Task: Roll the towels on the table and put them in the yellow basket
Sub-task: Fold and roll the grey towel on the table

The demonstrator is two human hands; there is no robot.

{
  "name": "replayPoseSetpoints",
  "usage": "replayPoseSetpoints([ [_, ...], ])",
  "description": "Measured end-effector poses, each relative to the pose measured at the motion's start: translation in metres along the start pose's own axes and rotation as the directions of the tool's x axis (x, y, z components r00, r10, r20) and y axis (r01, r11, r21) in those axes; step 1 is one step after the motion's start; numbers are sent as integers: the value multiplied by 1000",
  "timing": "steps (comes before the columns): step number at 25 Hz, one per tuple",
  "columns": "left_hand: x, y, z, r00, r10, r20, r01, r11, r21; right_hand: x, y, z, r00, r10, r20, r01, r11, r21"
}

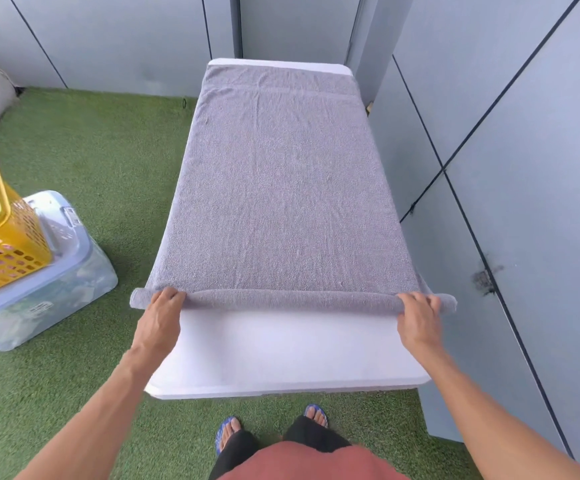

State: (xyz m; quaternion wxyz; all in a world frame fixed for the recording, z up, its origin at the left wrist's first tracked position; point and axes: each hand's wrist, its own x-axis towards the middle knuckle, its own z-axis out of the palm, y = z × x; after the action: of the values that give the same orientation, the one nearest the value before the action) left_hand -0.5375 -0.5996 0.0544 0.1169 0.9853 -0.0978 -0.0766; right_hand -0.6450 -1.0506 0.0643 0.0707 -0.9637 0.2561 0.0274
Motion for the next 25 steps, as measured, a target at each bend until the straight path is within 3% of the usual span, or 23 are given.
replayPoseSetpoints([
  [3,-2,-11,-8,994,22,112,-25,999,31,-11,10,-5,999,-28,40,27,1000,9],
  [6,1,-15,-12,949,-22,314,20,1000,12,-14,29,-25,958,-47,282,13,992,124],
  [8,4,-14,-15,955,-120,271,161,978,-133,0,33,-30,922,28,385,-161,935,317],
  [10,2,-7,-17,991,-124,49,130,982,-138,7,29,-30,936,151,317,-297,820,489],
  [12,-11,-4,-9,987,-7,-158,8,1000,7,-2,24,-22,977,199,78,-213,895,393],
  [14,-33,-1,5,978,34,-206,-27,999,37,-26,20,-5,991,62,-120,-45,989,143],
  [15,-42,-2,13,977,49,-208,-40,998,46,-39,17,2,989,-22,-149,26,999,20],
  [18,-45,1,18,983,79,-168,-64,993,95,-42,12,12,978,-159,-136,148,985,-90],
  [22,-13,4,4,995,41,-87,-39,999,28,-9,4,7,1000,-22,2,22,999,30],
  [25,-11,-1,0,1000,-23,-6,23,999,-36,-14,9,8,999,-41,20,42,999,-7],
])
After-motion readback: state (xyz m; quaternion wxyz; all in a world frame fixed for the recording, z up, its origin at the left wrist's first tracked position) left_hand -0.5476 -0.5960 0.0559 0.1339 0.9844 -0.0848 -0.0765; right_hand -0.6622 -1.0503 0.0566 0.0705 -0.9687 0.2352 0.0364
